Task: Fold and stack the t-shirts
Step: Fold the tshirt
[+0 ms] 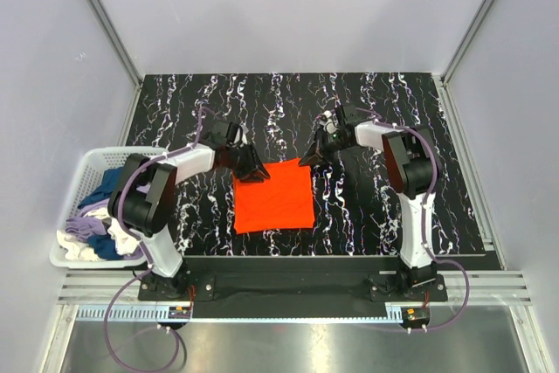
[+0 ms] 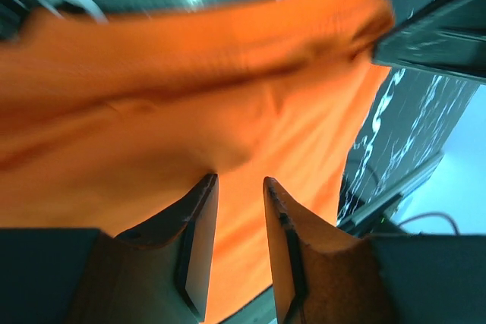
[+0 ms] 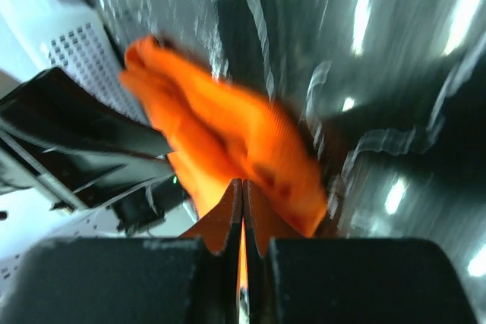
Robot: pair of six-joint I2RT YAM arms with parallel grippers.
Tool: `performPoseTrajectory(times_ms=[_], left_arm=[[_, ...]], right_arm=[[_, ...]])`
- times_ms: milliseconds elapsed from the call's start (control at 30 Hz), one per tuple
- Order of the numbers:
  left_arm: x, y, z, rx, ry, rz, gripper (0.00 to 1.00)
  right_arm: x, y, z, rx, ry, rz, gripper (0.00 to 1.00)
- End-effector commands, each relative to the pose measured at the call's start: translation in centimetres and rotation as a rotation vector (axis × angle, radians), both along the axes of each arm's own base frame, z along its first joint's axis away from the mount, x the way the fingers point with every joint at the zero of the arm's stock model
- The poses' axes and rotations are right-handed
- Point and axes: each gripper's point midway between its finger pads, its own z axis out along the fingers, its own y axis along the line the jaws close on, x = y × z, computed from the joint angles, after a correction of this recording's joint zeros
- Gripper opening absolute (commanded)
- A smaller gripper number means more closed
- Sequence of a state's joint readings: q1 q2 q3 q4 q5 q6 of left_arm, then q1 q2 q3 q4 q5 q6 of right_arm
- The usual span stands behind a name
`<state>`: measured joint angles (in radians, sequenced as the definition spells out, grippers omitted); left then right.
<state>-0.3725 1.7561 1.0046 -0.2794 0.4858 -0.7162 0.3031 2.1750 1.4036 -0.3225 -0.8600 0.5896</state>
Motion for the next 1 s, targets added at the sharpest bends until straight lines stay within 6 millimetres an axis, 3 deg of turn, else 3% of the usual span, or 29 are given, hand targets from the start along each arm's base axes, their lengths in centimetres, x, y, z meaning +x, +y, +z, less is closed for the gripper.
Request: performPoseTrajectory(times_ms=[0,133,300,400,533,767,900,967], left_arm=[[3.8,0.9,1.4,-0.02,-0.1,0.031,0.36],[4.2,2.9,-0.1,0.026,-0.082,0.041,0.36],[4.1,6.1,-3.0,0.091,-0.05,0.071,0.36],[3.8,6.5,-3.6,0.092,-0.048,0.062,0.36],[3.9,6.2,-2.2,0.067,-0.097,0.052,0.38],[3.9,5.6,2.8,0.005,-0.19,0.051,0.41],[4.0,6.4,5.2,0.053,-0.254,0.045,0.52],[3.9,7.4,5.4,0.114,-0.253,0.061,0.56]], right_arm=[[3.3,1.4,0.1,0.027,-0.098,-0.019,0.02],[5.0,1.5,-1.1,0.008,-0.112,-0.061,0.03],[5.1,1.0,-3.1,-0.066,-0.055,-0.081,0.04],[5.5,0.3,-1.5,-0.103,-0.126,-0.067,0.03],[6.1,-0.5,2.9,-0.159,-0.22,-0.036,0.07],[3.8,-1.1,8.5,-0.194,-0.288,0.025,0.27],[1.7,-0.6,8.7,-0.166,-0.28,0.054,0.5],[1.3,-1.1,7.5,-0.19,-0.26,0.049,0.53]])
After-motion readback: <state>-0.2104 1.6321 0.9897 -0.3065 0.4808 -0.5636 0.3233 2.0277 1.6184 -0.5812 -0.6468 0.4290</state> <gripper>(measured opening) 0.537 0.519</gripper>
